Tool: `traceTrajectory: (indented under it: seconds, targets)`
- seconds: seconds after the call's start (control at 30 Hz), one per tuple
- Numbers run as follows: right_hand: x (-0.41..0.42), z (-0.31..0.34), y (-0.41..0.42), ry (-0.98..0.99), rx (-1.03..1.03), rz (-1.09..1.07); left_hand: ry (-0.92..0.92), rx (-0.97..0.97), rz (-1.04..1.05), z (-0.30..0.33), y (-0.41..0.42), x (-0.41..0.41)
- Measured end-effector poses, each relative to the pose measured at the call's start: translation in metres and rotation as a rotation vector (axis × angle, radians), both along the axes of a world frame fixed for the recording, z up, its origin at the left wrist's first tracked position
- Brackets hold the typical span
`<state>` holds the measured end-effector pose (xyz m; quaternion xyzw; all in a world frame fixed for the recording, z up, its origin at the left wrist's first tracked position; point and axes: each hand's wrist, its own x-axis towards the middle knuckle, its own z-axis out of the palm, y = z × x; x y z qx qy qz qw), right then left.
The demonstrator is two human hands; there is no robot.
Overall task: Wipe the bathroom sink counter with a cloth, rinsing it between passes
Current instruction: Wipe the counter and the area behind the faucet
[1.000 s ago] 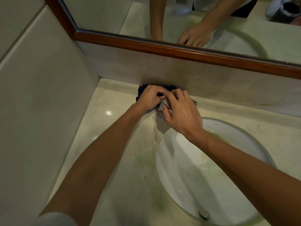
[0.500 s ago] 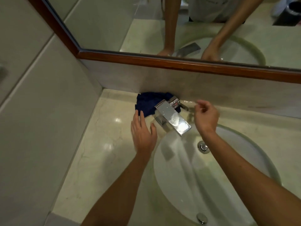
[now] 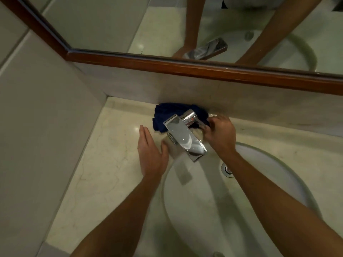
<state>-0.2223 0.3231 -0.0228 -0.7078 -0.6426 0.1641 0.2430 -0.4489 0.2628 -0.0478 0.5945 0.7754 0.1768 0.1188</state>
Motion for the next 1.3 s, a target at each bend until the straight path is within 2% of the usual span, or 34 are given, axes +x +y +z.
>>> traceTrajectory:
  seconds: [0.2, 0.27, 0.33, 0.4, 0.47, 0.6, 0.67, 0.83, 0.97, 1.1, 1.3]
  targets:
    - [0.031, 0.013, -0.025, -0.073, -0.159, -0.102, 0.005, -0.019, -0.012, 0.001, -0.001, 0.002]
    - [0.031, 0.023, -0.026, -0.125, -0.108, -0.088, -0.001, -0.016, -0.022, 0.002, -0.001, 0.0]
    - [0.028, 0.029, -0.023, -0.17, 0.036, 0.078, -0.002, -0.017, -0.023, 0.003, -0.001, 0.0]
    - [0.024, 0.028, -0.012, -0.222, 0.148, 0.393, 0.003, -0.02, -0.023, 0.002, -0.001, 0.0]
    - [0.019, 0.022, 0.007, -0.259, 0.187, 0.607, 0.017, -0.018, -0.027, 0.002, -0.001, 0.0]
    - [0.017, 0.016, 0.041, -0.289, 0.117, 0.744, 0.025, -0.005, -0.033, 0.002, -0.001, 0.0]
    - [0.019, 0.012, 0.046, -0.313, 0.107, 0.769, 0.027, 0.011, -0.041, 0.001, 0.0, 0.0]
    - [0.014, -0.001, 0.04, -0.456, 0.3, 0.766, 0.011, 0.03, -0.017, 0.002, -0.001, 0.002]
    - [0.029, -0.007, 0.033, -0.455, 0.23, 0.724, 0.002, 0.023, -0.016, 0.0, 0.0, -0.001]
    - [0.074, -0.006, 0.014, -0.382, 0.199, 0.633, -0.033, 0.015, 0.014, 0.001, 0.0, 0.0]
    - [0.187, -0.008, -0.026, -0.326, 0.207, 0.553, -0.062, 0.019, 0.03, 0.003, -0.003, 0.002]
